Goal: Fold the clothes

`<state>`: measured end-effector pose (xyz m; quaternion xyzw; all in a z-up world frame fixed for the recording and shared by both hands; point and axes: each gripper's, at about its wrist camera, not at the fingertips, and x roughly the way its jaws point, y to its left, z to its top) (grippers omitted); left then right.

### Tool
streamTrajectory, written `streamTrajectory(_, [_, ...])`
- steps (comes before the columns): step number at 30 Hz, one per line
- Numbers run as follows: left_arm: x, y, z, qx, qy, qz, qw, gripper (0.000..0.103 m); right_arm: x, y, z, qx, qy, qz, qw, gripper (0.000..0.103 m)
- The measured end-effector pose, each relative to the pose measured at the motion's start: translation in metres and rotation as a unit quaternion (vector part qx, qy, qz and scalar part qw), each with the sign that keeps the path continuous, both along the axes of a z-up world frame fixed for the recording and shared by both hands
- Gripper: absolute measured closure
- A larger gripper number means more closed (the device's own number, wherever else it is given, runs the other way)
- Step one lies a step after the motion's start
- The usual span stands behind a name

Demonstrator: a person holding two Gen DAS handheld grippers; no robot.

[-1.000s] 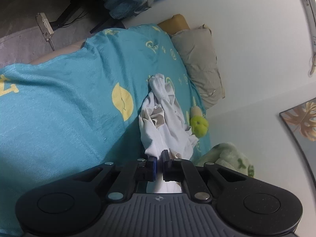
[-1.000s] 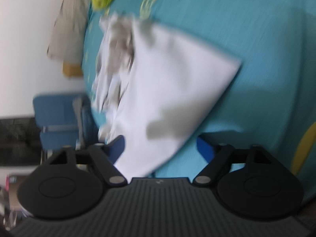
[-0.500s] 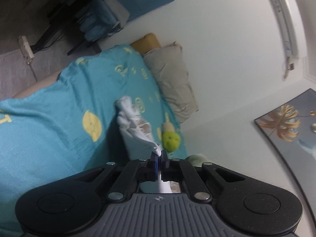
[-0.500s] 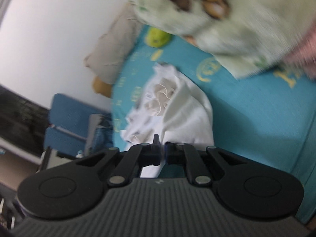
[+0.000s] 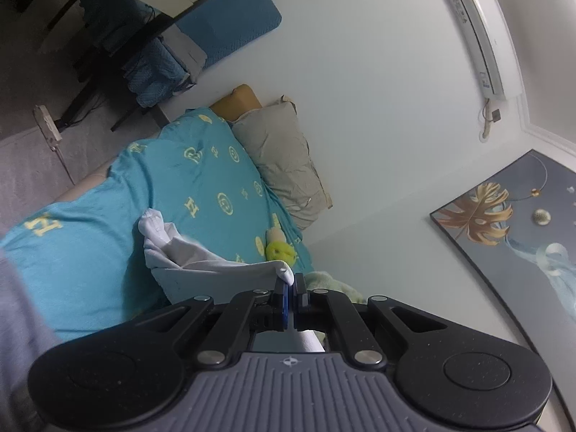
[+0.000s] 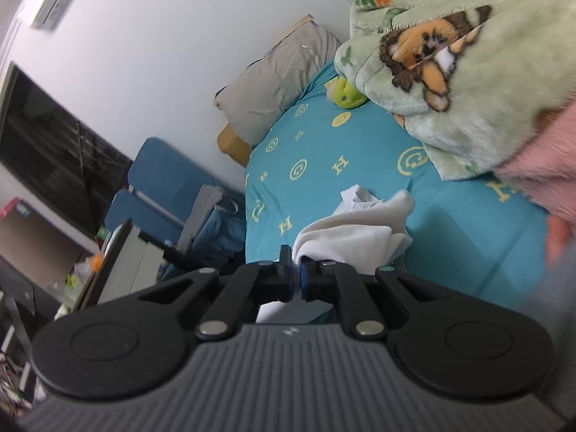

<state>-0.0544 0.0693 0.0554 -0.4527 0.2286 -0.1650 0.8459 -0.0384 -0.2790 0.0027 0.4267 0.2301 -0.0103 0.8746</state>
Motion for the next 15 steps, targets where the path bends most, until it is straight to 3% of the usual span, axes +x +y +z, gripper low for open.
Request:
streamTrajectory(5, [-0.029,0.009,0.002,0.027,0.021,0.001,0.9994,0.101,-0.023,0.012,0.001,-0.004,0.010,-0.002,1.000,0.096])
streamTrajectory(10, [-0.012,0.009,-0.009,0.036,0.054,-0.004,0.9979,0.101,-0.001,0.020,-0.009,-0.009,0.041,-0.007,0.999,0.096])
streamTrajectory(15, [0.019,-0.008,-0.008,0.088,0.052,-0.010,0.9947,0.101,0.033,0.010,-0.029,0.004,0.066,-0.021,0.998,0.096])
